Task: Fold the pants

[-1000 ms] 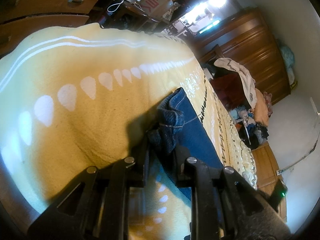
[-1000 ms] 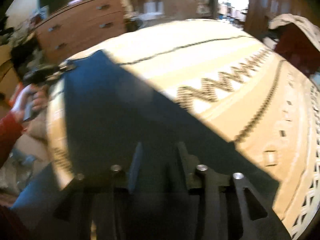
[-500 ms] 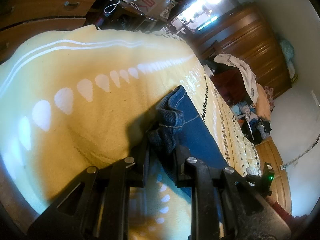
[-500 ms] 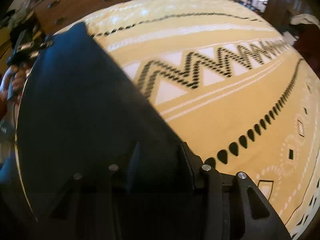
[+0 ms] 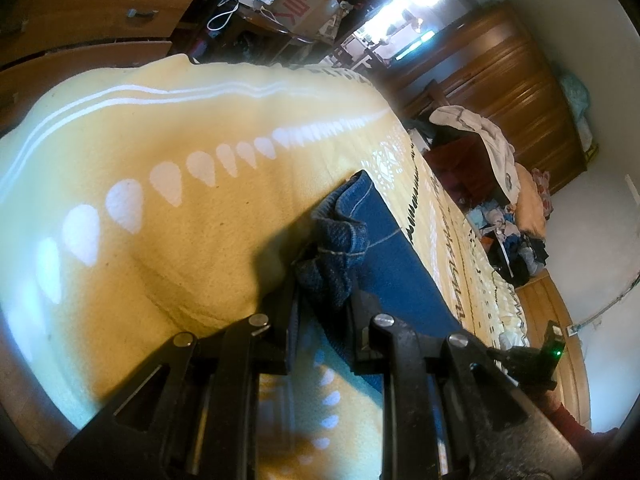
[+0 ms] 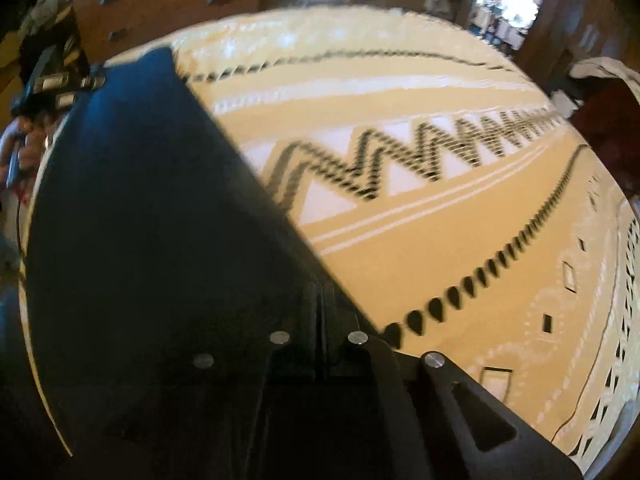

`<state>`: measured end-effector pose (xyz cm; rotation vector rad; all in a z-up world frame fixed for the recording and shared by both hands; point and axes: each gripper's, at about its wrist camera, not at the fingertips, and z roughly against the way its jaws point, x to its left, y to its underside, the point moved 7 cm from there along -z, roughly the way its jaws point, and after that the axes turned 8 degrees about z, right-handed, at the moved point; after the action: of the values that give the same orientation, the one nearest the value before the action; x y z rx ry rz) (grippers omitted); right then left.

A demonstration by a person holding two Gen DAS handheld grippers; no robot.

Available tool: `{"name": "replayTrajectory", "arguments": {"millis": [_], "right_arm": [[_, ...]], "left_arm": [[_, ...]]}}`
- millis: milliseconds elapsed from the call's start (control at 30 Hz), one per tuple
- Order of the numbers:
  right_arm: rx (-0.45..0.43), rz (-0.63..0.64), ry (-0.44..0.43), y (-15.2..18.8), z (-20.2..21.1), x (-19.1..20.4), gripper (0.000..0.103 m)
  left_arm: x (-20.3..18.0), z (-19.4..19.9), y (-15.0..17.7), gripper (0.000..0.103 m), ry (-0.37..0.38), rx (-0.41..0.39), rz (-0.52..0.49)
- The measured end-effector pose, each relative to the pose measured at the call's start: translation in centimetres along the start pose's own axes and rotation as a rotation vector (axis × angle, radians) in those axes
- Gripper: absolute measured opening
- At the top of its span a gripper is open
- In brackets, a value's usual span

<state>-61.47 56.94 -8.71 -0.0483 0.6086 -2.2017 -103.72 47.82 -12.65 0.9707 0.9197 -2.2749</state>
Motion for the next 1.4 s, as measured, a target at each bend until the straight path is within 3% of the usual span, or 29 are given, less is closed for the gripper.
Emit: {"name": "replayTrajectory", "arguments": {"millis": [300, 367, 400, 500, 600, 667, 733, 767, 867, 967, 1067, 1100, 1167, 1200, 1400], "right_arm": [[0.049, 0.015, 0.038, 0.3, -3.6, -1.2, 0.0], [0.054, 0.006, 0.133, 0.4, -3.5, -2.8, 0.0], [0.046, -0.039, 0.141, 0.6, -3.2, -4.1, 0.0], [0.041, -0.107, 0.074, 0.9, -2.5, -5.2, 0.0], [-0.007, -0.124, -0.038, 0.5, 0.2, -2.1, 0.001], [-0.024, -0.1, -0.115, 1.1, 2.4, 1.8, 0.007], [-0.019, -0.101, -0.198, 2.9, 4.2, 6.3, 0.024], [-0.003, -0.107, -0.23, 4.0, 4.7, 8.1, 0.027], [0.041, -0.082, -0.27, 7.0, 6.8, 13.5, 0.031], [0.04, -0.02, -0.246, 8.4, 8.3, 17.7, 0.037], [0.071, 0.048, -0.167, 9.3, 7.2, 19.7, 0.037], [0.08, 0.055, -0.162, 9.5, 6.9, 19.9, 0.032], [0.063, 0.007, -0.189, 8.9, 7.3, 19.0, 0.008], [0.045, -0.028, -0.198, 8.6, 7.8, 18.3, 0.004], [-0.037, -0.217, -0.25, 7.6, 9.1, 13.8, 0.002]], "left_arm": [[0.0, -0.1, 0.0, 0.021, -0.001, 0.007, -0.001], [0.1, -0.1, 0.0, 0.021, -0.002, 0.005, 0.001], [0.1, -0.1, 0.0, 0.021, -0.002, 0.002, -0.001], [0.0, -0.1, 0.1, 0.021, -0.002, -0.005, -0.002], [0.0, -0.1, 0.2, 0.021, -0.006, -0.007, 0.002], [0.0, -0.1, 0.2, 0.022, -0.004, -0.008, 0.004], [0.0, 0.0, 0.2, 0.022, 0.0, -0.01, 0.011], [0.0, 0.0, 0.2, 0.022, 0.002, -0.012, 0.014], [0.0, 0.0, 0.3, 0.022, 0.004, -0.021, 0.018], [0.1, 0.0, 0.3, 0.022, 0.001, -0.022, 0.017], [0.0, 0.0, 0.3, 0.022, 0.003, -0.02, 0.019], [0.0, 0.0, 0.3, 0.022, 0.002, -0.019, 0.02], [0.0, 0.0, 0.3, 0.022, 0.001, -0.018, 0.021], [0.0, 0.0, 0.3, 0.023, 0.001, -0.016, 0.023], [0.1, 0.0, 0.4, 0.023, 0.0, -0.015, 0.024]]}}
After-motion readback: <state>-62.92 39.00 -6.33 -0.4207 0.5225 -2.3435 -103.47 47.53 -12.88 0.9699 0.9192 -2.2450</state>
